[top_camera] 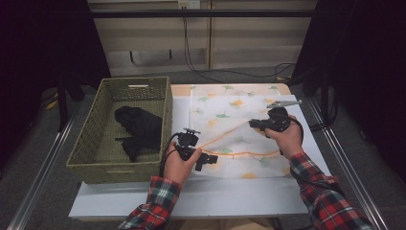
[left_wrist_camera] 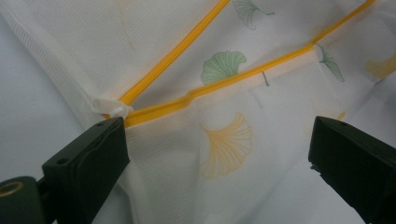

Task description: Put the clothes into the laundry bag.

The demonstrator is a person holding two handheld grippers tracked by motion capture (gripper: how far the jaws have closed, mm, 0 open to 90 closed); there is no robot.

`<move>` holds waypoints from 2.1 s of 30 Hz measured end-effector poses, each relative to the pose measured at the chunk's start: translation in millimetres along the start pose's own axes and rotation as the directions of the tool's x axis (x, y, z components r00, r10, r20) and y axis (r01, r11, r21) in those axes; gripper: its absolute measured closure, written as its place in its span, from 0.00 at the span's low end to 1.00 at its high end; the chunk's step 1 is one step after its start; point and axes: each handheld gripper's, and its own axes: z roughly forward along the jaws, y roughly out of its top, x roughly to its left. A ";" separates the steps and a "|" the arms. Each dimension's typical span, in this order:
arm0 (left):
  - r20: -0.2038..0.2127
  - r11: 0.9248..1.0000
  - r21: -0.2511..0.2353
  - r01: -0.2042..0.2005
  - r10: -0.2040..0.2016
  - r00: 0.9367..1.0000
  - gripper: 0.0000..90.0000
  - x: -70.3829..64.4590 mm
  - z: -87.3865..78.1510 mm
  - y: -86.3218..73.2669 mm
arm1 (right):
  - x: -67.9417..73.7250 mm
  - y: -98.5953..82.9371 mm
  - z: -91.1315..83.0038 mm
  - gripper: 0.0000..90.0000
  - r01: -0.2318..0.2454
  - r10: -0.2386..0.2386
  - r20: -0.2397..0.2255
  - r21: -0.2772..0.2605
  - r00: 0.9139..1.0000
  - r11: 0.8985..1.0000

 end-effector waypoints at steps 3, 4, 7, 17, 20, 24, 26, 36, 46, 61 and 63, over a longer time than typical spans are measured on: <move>-0.005 1.000 0.005 -0.011 0.011 1.000 0.05 0.0 0.1 0.3 | -0.4 2.5 -1.5 1.00 -0.011 0.011 -0.005 -0.008 1.000 1.000; -0.010 1.000 0.006 -0.011 0.011 1.000 0.05 0.0 0.4 0.2 | -0.4 2.9 -1.6 1.00 -0.013 0.013 -0.005 -0.012 1.000 1.000; -0.007 1.000 0.011 -0.012 0.012 1.000 0.05 0.8 1.3 -0.2 | 0.8 3.9 -0.9 1.00 -0.012 0.012 -0.007 -0.007 1.000 1.000; -0.006 1.000 0.011 -0.006 0.006 1.000 0.04 1.2 2.3 1.3 | 0.9 13.6 -5.1 1.00 -0.013 0.013 -0.012 -0.005 1.000 1.000; -0.011 1.000 0.019 -0.007 0.008 1.000 0.04 1.6 3.6 0.2 | 1.0 15.2 -5.4 1.00 -0.014 0.014 -0.018 -0.006 1.000 1.000; 0.001 1.000 0.019 0.000 0.000 1.000 0.04 2.1 3.8 -0.2 | 0.2 17.6 -6.3 1.00 -0.012 0.012 -0.027 -0.016 1.000 1.000; -0.002 1.000 0.020 -0.003 0.003 1.000 0.04 2.4 3.5 0.1 | 1.0 19.6 -7.4 1.00 -0.012 0.011 -0.031 -0.016 0.999 1.000; -0.006 1.000 0.030 -0.004 0.004 1.000 0.04 3.5 5.7 -1.0 | -0.9 24.5 -10.1 1.00 -0.029 0.028 -0.033 -0.033 0.999 0.999; -0.003 1.000 0.020 -0.005 0.005 1.000 0.04 0.4 4.5 -1.4 | 1.3 29.2 -14.4 1.00 -0.027 0.025 -0.044 -0.043 0.999 0.999; -0.016 1.000 0.012 -0.014 0.014 1.000 0.03 -1.7 -5.6 8.3 | 3.2 25.2 -15.1 1.00 -0.018 0.016 -0.043 -0.031 0.999 0.999; -0.012 1.000 -0.003 -0.011 0.010 1.000 0.03 -1.7 -8.7 12.2 | 3.2 23.9 -13.9 1.00 -0.016 0.015 -0.043 -0.028 0.999 0.999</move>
